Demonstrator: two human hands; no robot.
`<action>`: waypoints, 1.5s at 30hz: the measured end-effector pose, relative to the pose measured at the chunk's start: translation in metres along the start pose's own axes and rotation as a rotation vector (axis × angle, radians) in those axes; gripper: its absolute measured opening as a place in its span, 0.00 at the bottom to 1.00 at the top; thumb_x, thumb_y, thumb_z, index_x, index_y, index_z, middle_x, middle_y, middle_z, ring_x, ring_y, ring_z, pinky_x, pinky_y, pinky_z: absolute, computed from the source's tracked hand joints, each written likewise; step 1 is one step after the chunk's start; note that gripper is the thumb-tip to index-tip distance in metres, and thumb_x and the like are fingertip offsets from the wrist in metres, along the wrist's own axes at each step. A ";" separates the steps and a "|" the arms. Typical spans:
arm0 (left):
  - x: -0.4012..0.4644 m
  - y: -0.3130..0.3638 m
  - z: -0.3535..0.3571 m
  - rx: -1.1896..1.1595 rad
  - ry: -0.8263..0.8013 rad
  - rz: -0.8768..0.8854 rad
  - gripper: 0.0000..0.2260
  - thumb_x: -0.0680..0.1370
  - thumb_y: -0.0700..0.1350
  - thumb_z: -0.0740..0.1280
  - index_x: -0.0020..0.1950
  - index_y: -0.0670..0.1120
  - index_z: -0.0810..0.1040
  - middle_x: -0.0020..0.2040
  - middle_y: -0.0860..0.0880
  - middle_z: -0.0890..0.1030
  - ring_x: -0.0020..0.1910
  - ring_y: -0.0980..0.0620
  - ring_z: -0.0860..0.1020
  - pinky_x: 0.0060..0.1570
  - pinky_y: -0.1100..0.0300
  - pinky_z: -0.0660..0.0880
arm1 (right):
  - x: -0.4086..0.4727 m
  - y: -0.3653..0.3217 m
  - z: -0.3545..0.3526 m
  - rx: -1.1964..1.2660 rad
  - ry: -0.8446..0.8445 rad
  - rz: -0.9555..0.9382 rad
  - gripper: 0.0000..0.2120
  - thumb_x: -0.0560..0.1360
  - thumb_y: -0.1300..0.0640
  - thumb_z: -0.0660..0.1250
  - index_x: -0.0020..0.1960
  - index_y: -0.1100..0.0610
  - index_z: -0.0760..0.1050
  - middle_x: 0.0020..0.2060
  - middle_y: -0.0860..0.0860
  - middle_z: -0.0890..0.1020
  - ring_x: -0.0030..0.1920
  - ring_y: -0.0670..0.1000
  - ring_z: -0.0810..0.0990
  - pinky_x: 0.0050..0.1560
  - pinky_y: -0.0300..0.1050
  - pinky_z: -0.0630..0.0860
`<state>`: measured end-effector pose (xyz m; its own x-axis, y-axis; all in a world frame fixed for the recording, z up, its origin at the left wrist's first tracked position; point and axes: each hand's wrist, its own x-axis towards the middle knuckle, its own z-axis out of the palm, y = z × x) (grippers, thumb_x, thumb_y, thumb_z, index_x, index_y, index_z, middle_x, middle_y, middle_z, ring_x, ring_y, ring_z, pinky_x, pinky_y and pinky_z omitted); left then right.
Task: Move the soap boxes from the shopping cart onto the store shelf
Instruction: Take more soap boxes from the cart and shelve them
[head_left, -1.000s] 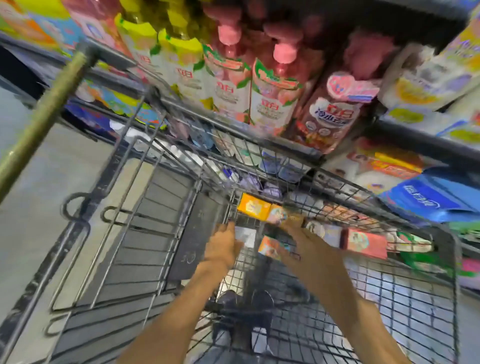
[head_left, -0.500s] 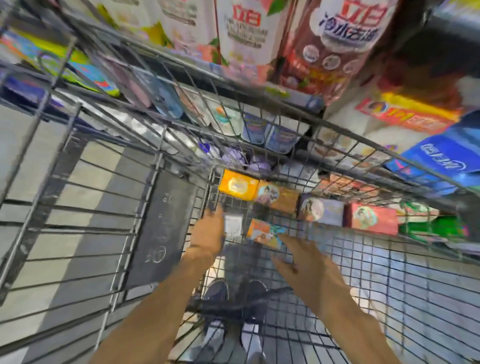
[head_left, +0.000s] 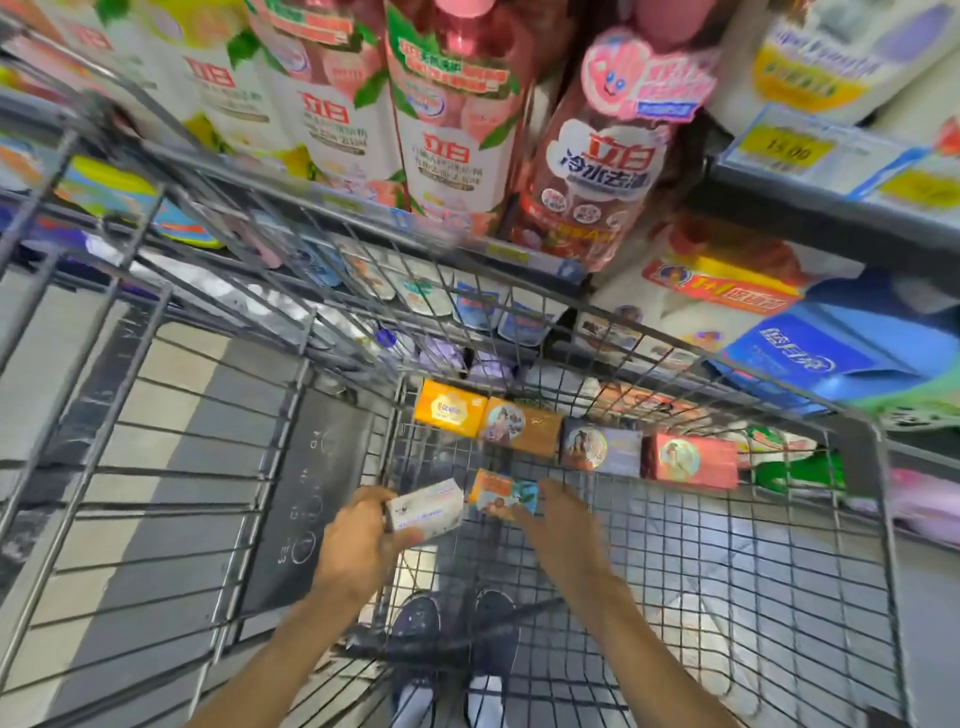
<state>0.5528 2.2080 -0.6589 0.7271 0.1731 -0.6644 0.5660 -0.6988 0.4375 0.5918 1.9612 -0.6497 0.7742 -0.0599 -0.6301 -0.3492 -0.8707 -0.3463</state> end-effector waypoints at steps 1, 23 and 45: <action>0.001 -0.001 -0.002 0.009 -0.005 0.005 0.25 0.71 0.51 0.78 0.65 0.48 0.75 0.58 0.52 0.82 0.46 0.57 0.82 0.45 0.61 0.83 | 0.015 0.002 0.012 -0.022 -0.026 0.030 0.28 0.76 0.40 0.67 0.67 0.59 0.70 0.61 0.56 0.77 0.58 0.57 0.78 0.54 0.52 0.78; -0.046 0.050 -0.066 -0.208 -0.006 0.118 0.20 0.68 0.45 0.81 0.58 0.49 0.80 0.50 0.53 0.85 0.47 0.57 0.84 0.51 0.57 0.82 | -0.041 0.032 -0.041 0.720 0.087 0.044 0.12 0.67 0.52 0.80 0.44 0.43 0.78 0.35 0.40 0.84 0.39 0.45 0.83 0.36 0.35 0.77; -0.389 0.461 -0.091 -0.211 -0.354 1.082 0.23 0.60 0.58 0.79 0.53 0.54 0.83 0.46 0.58 0.86 0.45 0.61 0.83 0.53 0.58 0.80 | -0.502 0.204 -0.363 0.975 1.066 0.047 0.19 0.68 0.68 0.77 0.58 0.62 0.79 0.51 0.53 0.84 0.41 0.31 0.80 0.50 0.31 0.78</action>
<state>0.5660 1.8817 -0.1434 0.7403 -0.6723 0.0007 -0.2075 -0.2275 0.9514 0.3238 1.6365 -0.1514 0.6180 -0.7861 0.0042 -0.2618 -0.2109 -0.9418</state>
